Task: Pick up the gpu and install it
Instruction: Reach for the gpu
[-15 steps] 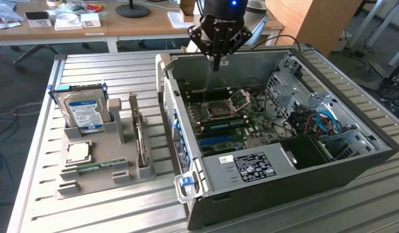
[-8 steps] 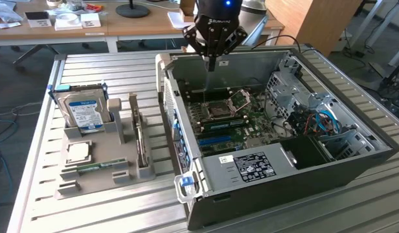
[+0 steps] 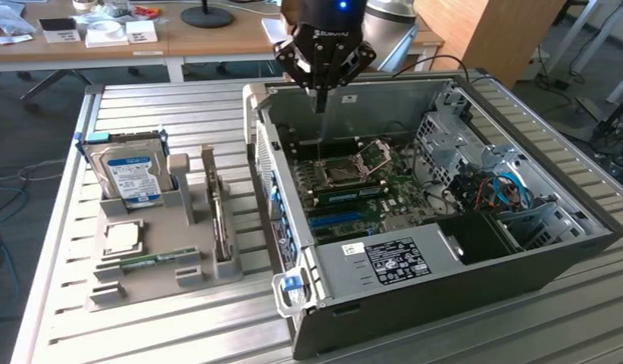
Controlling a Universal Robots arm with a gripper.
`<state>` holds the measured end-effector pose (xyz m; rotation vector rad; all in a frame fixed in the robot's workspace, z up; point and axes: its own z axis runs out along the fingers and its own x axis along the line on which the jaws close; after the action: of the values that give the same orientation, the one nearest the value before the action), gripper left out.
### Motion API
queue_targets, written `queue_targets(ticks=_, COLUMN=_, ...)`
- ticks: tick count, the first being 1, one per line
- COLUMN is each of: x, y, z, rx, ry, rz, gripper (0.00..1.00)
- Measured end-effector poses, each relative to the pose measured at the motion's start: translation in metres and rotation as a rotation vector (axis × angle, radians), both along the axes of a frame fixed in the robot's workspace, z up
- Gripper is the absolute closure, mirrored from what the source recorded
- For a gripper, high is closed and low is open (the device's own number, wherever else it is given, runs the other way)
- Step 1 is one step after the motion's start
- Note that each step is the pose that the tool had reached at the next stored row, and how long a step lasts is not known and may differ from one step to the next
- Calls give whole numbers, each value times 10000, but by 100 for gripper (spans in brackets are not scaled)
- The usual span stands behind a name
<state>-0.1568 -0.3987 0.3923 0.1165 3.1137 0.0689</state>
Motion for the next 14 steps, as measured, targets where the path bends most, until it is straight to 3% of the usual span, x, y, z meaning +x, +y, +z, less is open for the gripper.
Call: queue_targets(ticks=14, x=-251, y=3, z=-5, rx=0, ry=0, rz=-1, gripper=90)
